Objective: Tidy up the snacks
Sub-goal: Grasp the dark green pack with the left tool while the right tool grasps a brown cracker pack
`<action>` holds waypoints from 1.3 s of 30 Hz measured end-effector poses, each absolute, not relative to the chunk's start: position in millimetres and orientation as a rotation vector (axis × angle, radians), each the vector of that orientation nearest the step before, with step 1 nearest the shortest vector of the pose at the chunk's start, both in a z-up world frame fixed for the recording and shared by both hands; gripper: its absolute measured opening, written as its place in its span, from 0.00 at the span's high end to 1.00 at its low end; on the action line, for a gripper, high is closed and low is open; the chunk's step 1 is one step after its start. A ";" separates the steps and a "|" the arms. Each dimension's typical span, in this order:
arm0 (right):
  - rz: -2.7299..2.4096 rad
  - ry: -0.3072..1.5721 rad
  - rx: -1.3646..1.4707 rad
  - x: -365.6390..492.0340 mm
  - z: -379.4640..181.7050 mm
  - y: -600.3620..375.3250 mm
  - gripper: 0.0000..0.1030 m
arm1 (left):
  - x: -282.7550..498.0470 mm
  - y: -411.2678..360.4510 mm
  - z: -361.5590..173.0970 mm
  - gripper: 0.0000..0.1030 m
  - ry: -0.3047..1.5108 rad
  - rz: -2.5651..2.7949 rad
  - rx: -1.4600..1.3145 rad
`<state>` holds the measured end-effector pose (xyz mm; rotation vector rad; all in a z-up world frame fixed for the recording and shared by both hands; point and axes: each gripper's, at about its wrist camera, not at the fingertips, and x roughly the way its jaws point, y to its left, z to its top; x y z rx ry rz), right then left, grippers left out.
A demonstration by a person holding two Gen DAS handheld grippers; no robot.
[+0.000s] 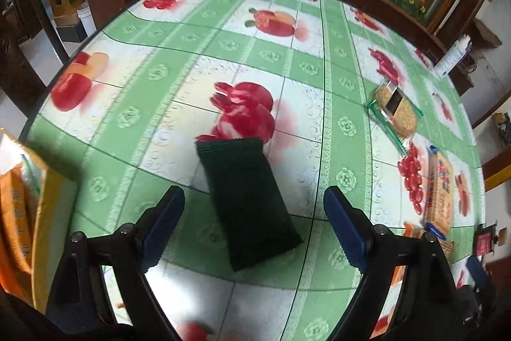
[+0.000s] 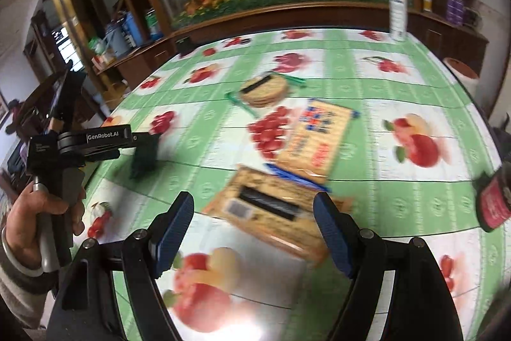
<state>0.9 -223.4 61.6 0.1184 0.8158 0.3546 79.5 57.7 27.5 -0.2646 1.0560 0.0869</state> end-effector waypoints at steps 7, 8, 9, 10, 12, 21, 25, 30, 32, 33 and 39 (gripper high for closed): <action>0.352 0.847 0.045 12.8 53.7 -233.2 0.24 | 91.5 45.4 11.5 0.13 1.103 0.107 -0.196; 0.358 0.852 0.032 15.8 51.7 -232.8 0.24 | 92.4 44.2 11.2 0.12 1.106 0.109 -0.183; 0.358 0.850 0.024 18.9 50.8 -232.7 0.24 | 93.1 43.0 10.7 0.11 1.111 0.108 -0.173; 0.358 0.846 0.021 21.9 50.4 -233.4 0.24 | 93.5 42.1 10.2 0.11 1.116 0.107 -0.166; 0.390 0.839 0.049 33.1 49.0 -236.1 0.24 | 94.3 42.3 10.1 0.11 1.120 0.106 -0.161; 0.600 0.984 0.080 18.0 27.6 -211.7 0.23 | 90.5 55.6 10.7 0.11 1.137 0.091 -0.177; 0.584 0.954 0.068 4.1 35.0 -207.5 0.23 | 92.4 60.5 11.6 0.10 1.136 0.115 -0.192; 0.450 0.933 0.003 7.8 42.1 -196.2 0.22 | 92.7 46.4 9.2 0.09 1.142 0.131 -0.117; 0.446 0.923 -0.043 6.9 40.0 -184.4 0.21 | 93.3 43.4 8.3 0.07 1.133 0.143 -0.112; 0.439 0.922 -0.073 7.7 38.3 -177.0 0.21 | 93.8 43.5 8.2 0.07 1.131 0.150 -0.118; 0.430 0.965 -0.209 13.6 19.5 -159.5 0.40 | 87.5 47.2 10.8 0.25 1.087 0.115 -0.092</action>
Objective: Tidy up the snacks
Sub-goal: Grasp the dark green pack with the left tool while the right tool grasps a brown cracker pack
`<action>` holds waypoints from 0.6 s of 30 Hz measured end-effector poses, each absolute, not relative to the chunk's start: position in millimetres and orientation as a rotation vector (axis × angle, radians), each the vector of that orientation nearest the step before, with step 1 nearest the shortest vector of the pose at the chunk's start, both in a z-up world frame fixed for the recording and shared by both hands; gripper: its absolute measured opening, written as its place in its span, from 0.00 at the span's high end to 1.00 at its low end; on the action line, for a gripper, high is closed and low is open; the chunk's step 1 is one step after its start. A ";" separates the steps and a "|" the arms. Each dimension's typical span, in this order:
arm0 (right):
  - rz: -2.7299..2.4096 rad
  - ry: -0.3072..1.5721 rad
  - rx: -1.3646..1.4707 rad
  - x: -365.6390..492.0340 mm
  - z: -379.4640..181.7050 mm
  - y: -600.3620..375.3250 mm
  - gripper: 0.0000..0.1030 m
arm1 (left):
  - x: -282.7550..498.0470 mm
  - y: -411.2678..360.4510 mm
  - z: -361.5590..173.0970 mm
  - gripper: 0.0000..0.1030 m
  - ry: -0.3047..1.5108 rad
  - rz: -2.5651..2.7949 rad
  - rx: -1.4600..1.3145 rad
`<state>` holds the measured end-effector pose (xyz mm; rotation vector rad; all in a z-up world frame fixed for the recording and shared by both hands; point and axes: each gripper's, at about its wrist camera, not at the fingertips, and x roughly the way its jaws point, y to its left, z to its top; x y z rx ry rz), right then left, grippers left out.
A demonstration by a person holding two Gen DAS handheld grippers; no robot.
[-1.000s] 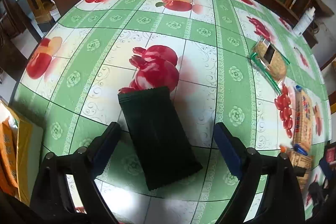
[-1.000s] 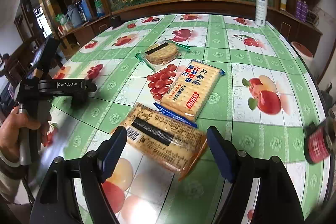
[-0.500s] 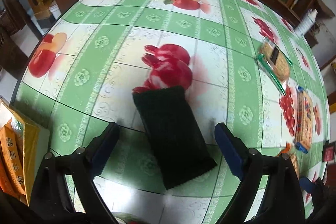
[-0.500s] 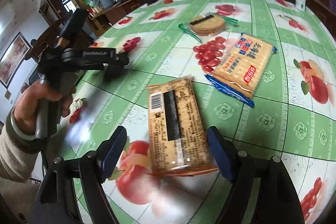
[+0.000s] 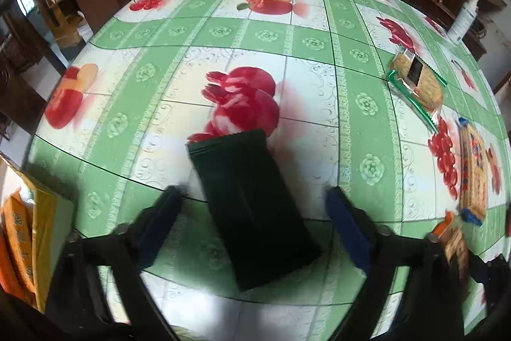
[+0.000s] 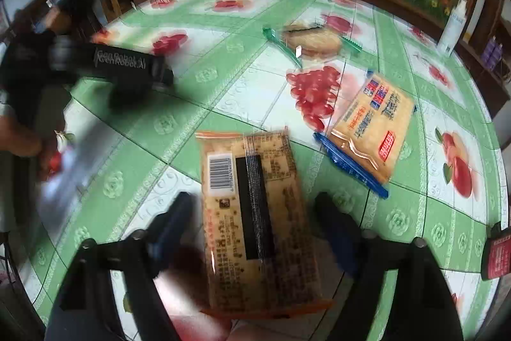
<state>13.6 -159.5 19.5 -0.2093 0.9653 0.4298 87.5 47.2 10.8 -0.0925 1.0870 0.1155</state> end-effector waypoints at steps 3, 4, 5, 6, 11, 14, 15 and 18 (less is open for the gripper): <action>0.460 0.967 -0.192 8.0 21.4 -164.8 0.44 | 82.3 53.3 16.0 0.52 1.080 0.097 -0.089; 0.463 0.964 -0.185 6.2 21.0 -165.4 0.44 | 80.2 55.6 16.5 0.52 1.083 0.082 -0.095; 0.462 0.961 -0.178 4.5 20.7 -164.0 0.44 | 77.8 56.1 16.8 0.52 1.082 0.073 -0.096; 0.471 0.958 -0.162 2.6 20.9 -164.3 0.45 | 75.6 56.6 16.8 0.52 1.081 0.068 -0.094; 0.500 0.935 -0.117 -7.0 26.7 -159.7 0.45 | 54.0 60.8 19.1 0.52 1.074 0.040 -0.115; 0.507 0.921 -0.106 -8.2 32.4 -151.3 0.45 | 42.3 62.5 23.9 0.52 1.057 0.036 -0.110; 0.506 0.916 -0.105 -9.3 34.1 -149.4 0.45 | 36.7 62.7 27.1 0.52 1.046 0.035 -0.102; 0.512 0.910 -0.100 -11.0 37.7 -143.7 0.45 | 22.3 64.7 37.3 0.52 1.011 0.034 -0.080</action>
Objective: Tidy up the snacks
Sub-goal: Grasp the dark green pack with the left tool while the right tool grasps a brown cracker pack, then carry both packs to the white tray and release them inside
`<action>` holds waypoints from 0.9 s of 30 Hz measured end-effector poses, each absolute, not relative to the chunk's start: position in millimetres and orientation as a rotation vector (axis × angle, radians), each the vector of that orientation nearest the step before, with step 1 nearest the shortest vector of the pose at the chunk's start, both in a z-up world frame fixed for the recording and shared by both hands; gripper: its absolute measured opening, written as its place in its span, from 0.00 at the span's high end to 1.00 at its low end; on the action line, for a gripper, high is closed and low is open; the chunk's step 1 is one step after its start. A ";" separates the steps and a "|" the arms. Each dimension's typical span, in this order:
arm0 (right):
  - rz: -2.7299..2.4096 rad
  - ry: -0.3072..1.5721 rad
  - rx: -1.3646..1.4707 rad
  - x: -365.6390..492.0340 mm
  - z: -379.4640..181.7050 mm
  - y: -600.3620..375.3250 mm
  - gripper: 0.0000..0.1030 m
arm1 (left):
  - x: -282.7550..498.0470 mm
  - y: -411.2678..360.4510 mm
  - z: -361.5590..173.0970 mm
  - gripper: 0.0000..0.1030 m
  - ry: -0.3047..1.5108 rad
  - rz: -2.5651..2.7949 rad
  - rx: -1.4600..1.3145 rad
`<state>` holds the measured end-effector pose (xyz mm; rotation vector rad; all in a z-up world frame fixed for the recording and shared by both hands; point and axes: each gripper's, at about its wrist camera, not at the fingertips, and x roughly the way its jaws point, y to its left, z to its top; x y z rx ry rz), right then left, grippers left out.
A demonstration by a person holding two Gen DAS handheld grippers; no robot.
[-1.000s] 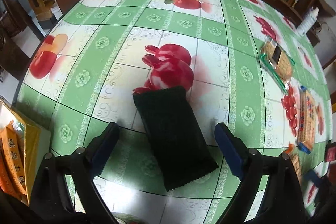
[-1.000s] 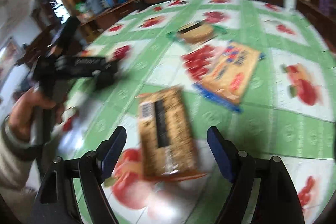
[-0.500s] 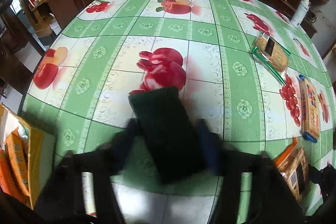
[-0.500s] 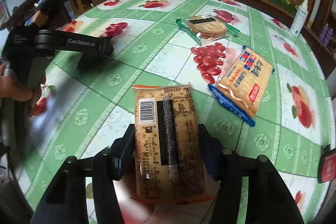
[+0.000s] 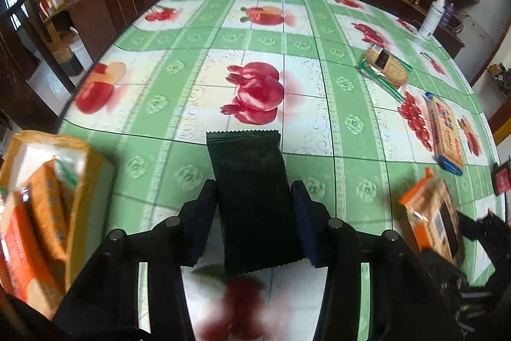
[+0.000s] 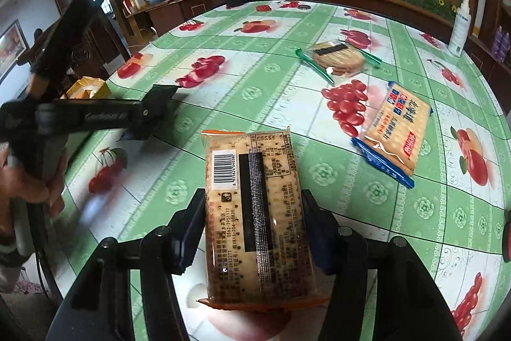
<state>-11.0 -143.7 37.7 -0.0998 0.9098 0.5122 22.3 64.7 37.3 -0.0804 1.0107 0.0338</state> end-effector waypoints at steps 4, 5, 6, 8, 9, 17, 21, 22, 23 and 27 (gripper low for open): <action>0.532 0.895 -0.103 -14.2 44.5 -130.4 0.45 | 0.0 68.5 51.0 0.52 0.954 0.037 -0.046; 0.538 0.891 -0.107 -16.3 46.5 -126.9 0.45 | -3.9 69.3 52.7 0.52 0.946 0.037 -0.042; 0.544 0.886 -0.112 -17.2 48.4 -122.8 0.45 | -10.2 71.1 56.5 0.52 0.932 0.036 -0.038; 0.557 0.877 -0.120 -19.8 52.4 -113.0 0.44 | -20.7 74.7 63.1 0.52 0.910 0.035 -0.022; 0.564 0.873 -0.122 -20.8 53.8 -108.8 0.45 | -25.0 77.2 65.3 0.52 0.900 0.037 -0.021; 0.619 0.845 -0.151 -28.1 65.2 -70.4 0.44 | -59.6 106.9 75.5 0.52 0.854 0.073 -0.014; 0.648 0.839 -0.174 -30.6 68.8 -51.5 0.44 | -73.2 121.7 81.7 0.52 0.839 0.084 -0.025; 0.657 0.836 -0.181 -31.5 70.1 -45.9 0.44 | -76.1 124.8 82.7 0.52 0.837 0.085 -0.029; 0.662 0.834 -0.185 -32.1 70.8 -42.6 0.44 | -81.1 129.7 84.7 0.52 0.831 0.091 -0.032; 0.694 0.819 -0.204 -35.9 75.9 -25.6 0.44 | -95.5 143.1 90.7 0.52 0.801 0.129 -0.021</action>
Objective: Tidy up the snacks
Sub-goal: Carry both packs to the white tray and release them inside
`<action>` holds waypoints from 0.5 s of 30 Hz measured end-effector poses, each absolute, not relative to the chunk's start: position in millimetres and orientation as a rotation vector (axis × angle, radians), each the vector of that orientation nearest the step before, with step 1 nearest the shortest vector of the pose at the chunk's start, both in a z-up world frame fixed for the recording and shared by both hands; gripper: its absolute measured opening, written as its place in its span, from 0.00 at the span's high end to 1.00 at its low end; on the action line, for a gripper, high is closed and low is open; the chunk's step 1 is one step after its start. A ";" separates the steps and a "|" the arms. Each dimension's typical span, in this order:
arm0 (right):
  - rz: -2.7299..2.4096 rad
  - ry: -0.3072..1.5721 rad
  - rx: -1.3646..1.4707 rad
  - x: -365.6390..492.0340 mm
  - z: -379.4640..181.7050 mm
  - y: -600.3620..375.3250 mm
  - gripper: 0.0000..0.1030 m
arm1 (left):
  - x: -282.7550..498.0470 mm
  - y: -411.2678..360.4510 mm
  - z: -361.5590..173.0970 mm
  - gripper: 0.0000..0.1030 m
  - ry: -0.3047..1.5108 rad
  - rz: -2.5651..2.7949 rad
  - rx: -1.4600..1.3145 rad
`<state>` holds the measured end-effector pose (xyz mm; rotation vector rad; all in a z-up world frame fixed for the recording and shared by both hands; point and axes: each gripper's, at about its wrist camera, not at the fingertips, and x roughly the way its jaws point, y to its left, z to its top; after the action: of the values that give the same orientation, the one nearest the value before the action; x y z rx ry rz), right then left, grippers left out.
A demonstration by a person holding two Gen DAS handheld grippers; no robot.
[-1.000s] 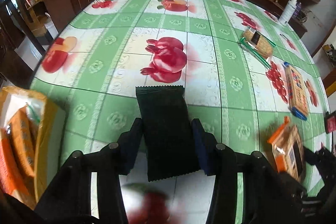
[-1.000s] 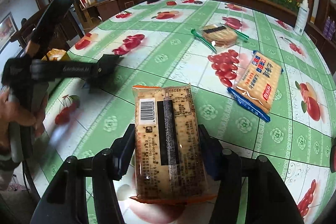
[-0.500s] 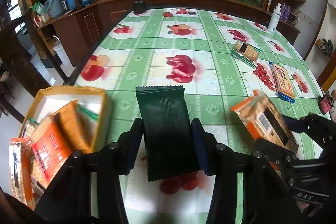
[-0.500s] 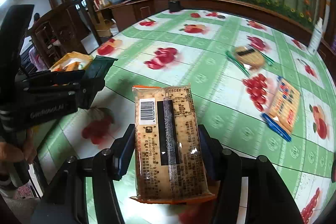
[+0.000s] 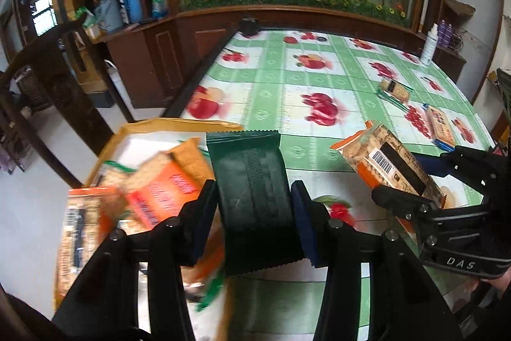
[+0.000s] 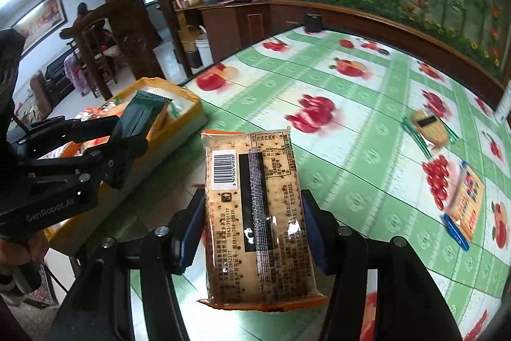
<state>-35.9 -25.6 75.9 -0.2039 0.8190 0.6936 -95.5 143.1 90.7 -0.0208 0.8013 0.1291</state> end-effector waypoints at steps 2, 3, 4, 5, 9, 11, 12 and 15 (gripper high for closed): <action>0.711 0.813 -0.214 -38.0 78.2 -15.8 0.44 | -102.0 153.3 93.8 0.52 0.794 0.141 -0.036; 0.718 0.809 -0.218 -39.2 79.4 -11.5 0.44 | -105.3 157.9 95.1 0.52 0.787 0.151 -0.038; 0.725 0.806 -0.223 -39.9 80.4 -7.3 0.44 | -108.9 162.7 96.9 0.52 0.778 0.164 -0.036; 0.734 0.804 -0.227 -40.4 81.2 -1.8 0.44 | -111.8 166.1 97.8 0.52 0.773 0.175 -0.035; 0.765 0.798 -0.249 -40.8 82.4 14.8 0.44 | -122.9 187.7 100.4 0.52 0.761 0.221 -0.056; 0.776 0.794 -0.263 -41.5 83.5 23.6 0.44 | -127.7 197.6 99.6 0.52 0.762 0.237 -0.068; 0.782 0.793 -0.267 -41.7 84.3 27.9 0.44 | -131.3 204.1 99.2 0.52 0.761 0.249 -0.074; 0.802 0.785 -0.277 -44.4 87.9 40.5 0.44 | -140.7 219.7 97.2 0.52 0.764 0.275 -0.091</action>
<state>-44.4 40.5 87.9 -0.2769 0.7848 0.8017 -140.7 219.7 97.2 -0.0909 0.7635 0.2749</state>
